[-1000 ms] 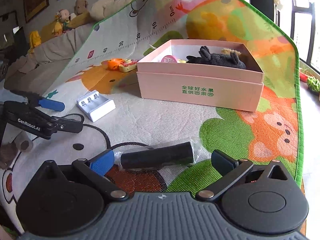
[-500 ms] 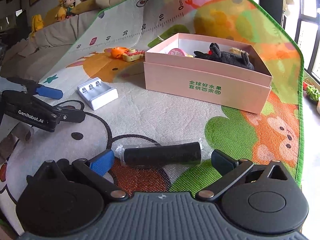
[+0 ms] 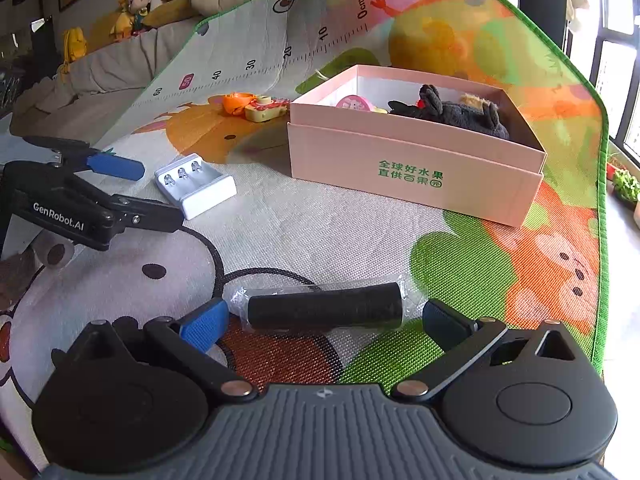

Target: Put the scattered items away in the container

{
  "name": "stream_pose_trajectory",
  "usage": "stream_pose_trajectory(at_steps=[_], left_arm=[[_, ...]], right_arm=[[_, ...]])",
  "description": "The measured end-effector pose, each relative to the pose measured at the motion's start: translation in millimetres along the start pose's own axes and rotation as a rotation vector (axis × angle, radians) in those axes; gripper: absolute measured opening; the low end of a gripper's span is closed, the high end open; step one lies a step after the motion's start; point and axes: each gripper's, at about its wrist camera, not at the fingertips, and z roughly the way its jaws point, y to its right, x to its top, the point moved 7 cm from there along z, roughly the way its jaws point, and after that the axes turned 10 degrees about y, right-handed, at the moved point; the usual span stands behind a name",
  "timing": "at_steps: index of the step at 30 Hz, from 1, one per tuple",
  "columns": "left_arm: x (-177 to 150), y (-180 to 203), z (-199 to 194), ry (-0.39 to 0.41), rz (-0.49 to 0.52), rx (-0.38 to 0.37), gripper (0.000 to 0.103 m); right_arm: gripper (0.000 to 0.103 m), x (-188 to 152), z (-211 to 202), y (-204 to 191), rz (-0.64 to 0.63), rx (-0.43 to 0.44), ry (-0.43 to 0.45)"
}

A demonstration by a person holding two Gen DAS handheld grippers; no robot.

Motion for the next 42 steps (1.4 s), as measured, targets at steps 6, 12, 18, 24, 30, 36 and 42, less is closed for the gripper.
stream_pose_trajectory(at_steps=[6,12,18,24,30,36,42], left_arm=[[5,-7,23,-0.037,0.000,0.011,0.103],[6,-12,34,-0.057,-0.049,-0.015,0.103],[6,-5,38,-0.052,-0.006,-0.012,0.103],[5,2,29,-0.039,0.035,-0.010,0.096],[2,6,21,-0.045,0.041,-0.032,0.095],[-2,10,13,-0.052,0.023,-0.057,0.095],[-4,12,9,-0.052,0.024,-0.061,0.095]], right_arm=[[0.103,0,0,0,0.000,0.000,0.000],[0.103,1,0,0,0.000,0.000,0.000],[0.103,1,0,1,0.001,0.000,0.000],[0.103,1,0,0,-0.002,0.000,-0.001],[0.103,1,0,0,-0.002,0.000,-0.001],[0.103,1,1,0,-0.003,0.000,-0.001],[0.103,1,1,0,-0.002,-0.001,-0.001]])
